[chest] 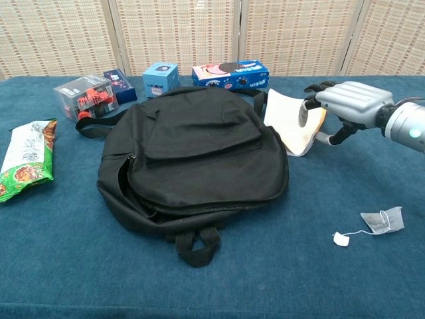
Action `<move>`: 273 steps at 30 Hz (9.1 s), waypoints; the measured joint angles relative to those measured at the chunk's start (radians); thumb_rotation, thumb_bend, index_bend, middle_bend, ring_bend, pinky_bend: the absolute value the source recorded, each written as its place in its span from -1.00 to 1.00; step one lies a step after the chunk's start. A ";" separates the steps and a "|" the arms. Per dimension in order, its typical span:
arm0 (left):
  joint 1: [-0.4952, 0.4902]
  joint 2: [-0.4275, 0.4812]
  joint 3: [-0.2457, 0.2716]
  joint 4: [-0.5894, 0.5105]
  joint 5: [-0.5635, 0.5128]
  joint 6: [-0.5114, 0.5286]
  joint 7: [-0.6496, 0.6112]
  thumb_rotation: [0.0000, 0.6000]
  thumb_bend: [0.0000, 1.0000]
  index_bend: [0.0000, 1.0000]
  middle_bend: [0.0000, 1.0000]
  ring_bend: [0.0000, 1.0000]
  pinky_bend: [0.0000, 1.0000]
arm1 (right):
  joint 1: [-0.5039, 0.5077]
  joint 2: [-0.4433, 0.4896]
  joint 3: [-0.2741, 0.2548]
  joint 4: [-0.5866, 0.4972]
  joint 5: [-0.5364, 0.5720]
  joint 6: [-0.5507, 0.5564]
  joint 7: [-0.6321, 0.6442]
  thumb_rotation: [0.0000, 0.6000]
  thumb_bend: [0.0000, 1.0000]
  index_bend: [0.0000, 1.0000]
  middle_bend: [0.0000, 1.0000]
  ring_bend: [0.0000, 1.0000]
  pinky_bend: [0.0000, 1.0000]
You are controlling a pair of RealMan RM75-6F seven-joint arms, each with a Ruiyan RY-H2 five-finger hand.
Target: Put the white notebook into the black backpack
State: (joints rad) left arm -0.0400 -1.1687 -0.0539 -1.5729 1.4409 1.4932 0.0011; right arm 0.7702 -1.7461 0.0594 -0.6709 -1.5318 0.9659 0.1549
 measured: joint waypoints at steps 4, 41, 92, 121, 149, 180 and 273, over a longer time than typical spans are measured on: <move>-0.001 0.001 -0.001 -0.001 -0.002 -0.001 0.001 1.00 -0.52 -0.64 -0.69 -0.75 -0.86 | 0.002 -0.002 0.002 0.003 0.005 -0.006 0.002 1.00 -0.72 -0.20 -0.43 -0.91 -0.95; 0.001 -0.006 -0.002 0.013 -0.006 0.002 -0.012 1.00 -0.52 -0.64 -0.69 -0.75 -0.86 | 0.005 0.018 -0.004 0.017 0.006 0.002 0.012 1.00 -0.08 0.22 -0.22 -0.76 -0.95; -0.591 0.024 -0.093 -0.056 0.318 -0.425 -0.251 1.00 -0.52 -0.55 -0.69 -0.76 -0.86 | -0.320 0.583 0.135 -0.543 0.073 0.508 -0.185 1.00 0.10 0.26 -0.14 -0.68 -0.92; -0.822 -0.257 -0.068 -0.009 -0.110 -0.786 0.231 1.00 -0.52 -0.70 -0.76 -0.77 -0.86 | -0.321 0.517 0.140 -0.440 0.058 0.475 -0.108 1.00 0.10 0.27 -0.14 -0.68 -0.92; -0.828 -0.455 -0.072 0.193 -0.207 -0.709 0.142 1.00 -0.52 0.01 -0.64 -0.65 -0.86 | -0.329 0.488 0.142 -0.404 0.063 0.459 -0.077 1.00 0.10 0.28 -0.14 -0.68 -0.91; -0.806 -0.506 -0.275 0.345 -0.378 -0.628 -0.027 1.00 0.10 0.65 -0.21 -0.43 -0.81 | -0.337 0.553 0.167 -0.601 -0.058 0.634 -0.062 1.00 0.10 0.32 -0.11 -0.66 -0.91; -1.054 -0.370 -0.301 0.367 -1.120 -0.797 0.262 1.00 0.10 0.61 -0.21 -0.43 -0.81 | 0.202 -0.151 0.079 -0.129 -0.162 0.132 -0.242 1.00 0.02 0.23 -0.17 -0.64 -0.91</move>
State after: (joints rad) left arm -1.0942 -1.5389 -0.3553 -1.2056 0.3211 0.6959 0.2631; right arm 0.9725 -1.8969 0.1387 -0.7994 -1.6939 1.0979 -0.0874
